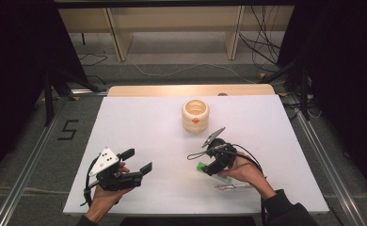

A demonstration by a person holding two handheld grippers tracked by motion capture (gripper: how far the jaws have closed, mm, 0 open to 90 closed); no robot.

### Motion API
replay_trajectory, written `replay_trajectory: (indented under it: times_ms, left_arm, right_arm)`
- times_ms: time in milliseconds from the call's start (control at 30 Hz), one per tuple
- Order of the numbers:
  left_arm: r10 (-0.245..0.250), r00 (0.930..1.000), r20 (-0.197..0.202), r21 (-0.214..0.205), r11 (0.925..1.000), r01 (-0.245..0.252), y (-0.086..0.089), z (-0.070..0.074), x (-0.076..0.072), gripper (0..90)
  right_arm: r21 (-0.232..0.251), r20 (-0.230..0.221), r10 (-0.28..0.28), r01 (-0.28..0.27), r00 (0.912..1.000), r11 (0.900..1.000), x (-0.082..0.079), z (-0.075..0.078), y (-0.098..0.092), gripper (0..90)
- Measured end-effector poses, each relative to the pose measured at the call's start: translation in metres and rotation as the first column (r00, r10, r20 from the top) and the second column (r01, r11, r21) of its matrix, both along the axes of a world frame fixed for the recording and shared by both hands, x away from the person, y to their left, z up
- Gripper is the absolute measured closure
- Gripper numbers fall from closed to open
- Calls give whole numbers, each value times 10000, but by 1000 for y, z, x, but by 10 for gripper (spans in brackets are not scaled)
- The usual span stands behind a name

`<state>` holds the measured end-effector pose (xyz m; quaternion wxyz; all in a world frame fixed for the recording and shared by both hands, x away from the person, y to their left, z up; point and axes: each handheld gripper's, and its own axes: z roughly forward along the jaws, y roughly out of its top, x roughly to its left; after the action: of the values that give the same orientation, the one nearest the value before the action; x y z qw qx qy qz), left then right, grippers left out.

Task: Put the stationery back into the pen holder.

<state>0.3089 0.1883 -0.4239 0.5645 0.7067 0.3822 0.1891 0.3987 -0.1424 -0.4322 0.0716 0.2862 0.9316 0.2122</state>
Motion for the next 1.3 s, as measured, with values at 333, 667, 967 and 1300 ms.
replay_trajectory:
  times_ms: [333,667,967,1300]
  left_arm:
    - [-4,10000,-10,6,10000,4,0,0,0,151]
    - [-3,10000,8,16,10000,3,-1,0,0,152]
    - [-3,10000,6,18,10000,3,-1,0,0,152]
    - [-3,10000,21,30,10000,3,-1,0,0,152]
  right_arm:
    - [-372,-283,20,-30,9996,9993,0,-5,2,335]
    - [-564,-574,1,-34,9984,9984,0,-9,3,372]
    - [-768,-802,-25,-37,9968,9970,1,-13,6,407]
    - [-960,-969,-1,-92,9953,9953,2,-18,8,451]
